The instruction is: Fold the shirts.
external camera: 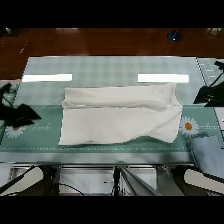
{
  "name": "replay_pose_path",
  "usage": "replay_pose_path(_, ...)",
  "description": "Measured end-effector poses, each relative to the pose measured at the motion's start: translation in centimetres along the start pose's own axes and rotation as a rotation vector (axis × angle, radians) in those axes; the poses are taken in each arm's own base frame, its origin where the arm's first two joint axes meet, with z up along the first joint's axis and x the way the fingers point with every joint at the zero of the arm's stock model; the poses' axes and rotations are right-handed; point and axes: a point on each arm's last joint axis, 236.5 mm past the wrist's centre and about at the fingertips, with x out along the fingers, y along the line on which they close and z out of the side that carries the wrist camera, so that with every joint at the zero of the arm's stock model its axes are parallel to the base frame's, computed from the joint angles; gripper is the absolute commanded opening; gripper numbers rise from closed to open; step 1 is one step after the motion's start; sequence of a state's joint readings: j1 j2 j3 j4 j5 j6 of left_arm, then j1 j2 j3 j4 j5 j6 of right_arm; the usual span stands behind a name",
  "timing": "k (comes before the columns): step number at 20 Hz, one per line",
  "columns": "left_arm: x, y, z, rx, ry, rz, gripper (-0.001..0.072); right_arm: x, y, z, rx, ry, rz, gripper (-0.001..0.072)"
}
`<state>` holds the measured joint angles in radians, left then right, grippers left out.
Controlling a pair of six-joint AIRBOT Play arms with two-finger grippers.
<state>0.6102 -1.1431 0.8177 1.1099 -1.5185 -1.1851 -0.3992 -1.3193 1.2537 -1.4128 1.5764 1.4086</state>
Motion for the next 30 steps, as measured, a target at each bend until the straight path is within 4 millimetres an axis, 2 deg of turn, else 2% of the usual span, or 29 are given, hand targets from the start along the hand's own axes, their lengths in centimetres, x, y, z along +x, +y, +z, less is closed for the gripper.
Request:
replay_pose_path(1,1.1,0.3,-1.6,-0.041,0.019,-0.034,0.0552,0.6,-0.3,-0.7,0.027,0.002,0.028,0.0540)
replay_pose_path(3,3.1,-0.1,-4.5,-0.101,0.066,-0.124,0.0552,1.8,-0.4,-1.8,0.059,0.007,0.071,0.0538)
replay_pose_path(6,5.2,-0.5,-7.2,-0.155,0.110,-0.195,0.0552,2.7,0.1,-2.2,0.078,-0.007,0.123,0.0539)
replay_pose_path(12,7.2,-0.1,-8.1,-0.209,0.136,-0.224,0.0553,3.1,0.7,-1.8,0.085,-0.038,0.171,0.0538)
replay_pose_path(17,8.7,0.4,-8.2,-0.234,0.177,-0.229,0.0552,3.1,1.0,-1.9,0.082,-0.038,0.184,0.0537)
replay_pose_path(19,9.4,-0.1,-8.3,-0.216,0.205,-0.228,0.0552,3.0,1.1,-2.0,0.077,-0.039,0.184,0.0537)
replay_pose_path(20,9.8,-0.4,-8.4,-0.202,0.222,-0.226,0.0533,2.9,1.1,-2.0,0.075,-0.041,0.183,0.0537)
replay_pose_path(21,10.2,-0.7,-8.4,-0.191,0.230,-0.226,0.0411,2.7,1.1,-2.1,0.074,-0.043,0.181,0.0537)
replay_pose_path(22,10.7,-0.8,-8.2,-0.177,0.233,-0.213,0.0182,2.5,1.1,-2.2,0.071,-0.047,0.178,0.0537)
replay_pose_path(23,11.3,-0.6,-8.0,-0.162,0.227,-0.190,0.0033,2.3,1.1,-2.3,0.068,-0.052,0.172,0.0537)
replay_pose_path(25,12.0,-1.0,-7.6,-0.148,0.225,-0.184,0.0033,1.9,0.9,-2.5,0.062,-0.061,0.158,0.0542)
replay_pose_path(26,12.1,-1.2,-7.7,-0.142,0.231,-0.184,0.0032,1.7,0.9,-2.6,0.060,-0.066,0.155,0.0589)
replay_pose_path(27,12.3,-1.3,-7.8,-0.138,0.236,-0.184,0.0033,1.5,0.9,-2.7,0.057,-0.067,0.151,0.0603)
replay_pose_path(30,12.4,-1.5,-7.9,-0.132,0.246,-0.181,0.0032,1.2,0.7,-3.3,0.052,-0.056,0.138,0.0610)
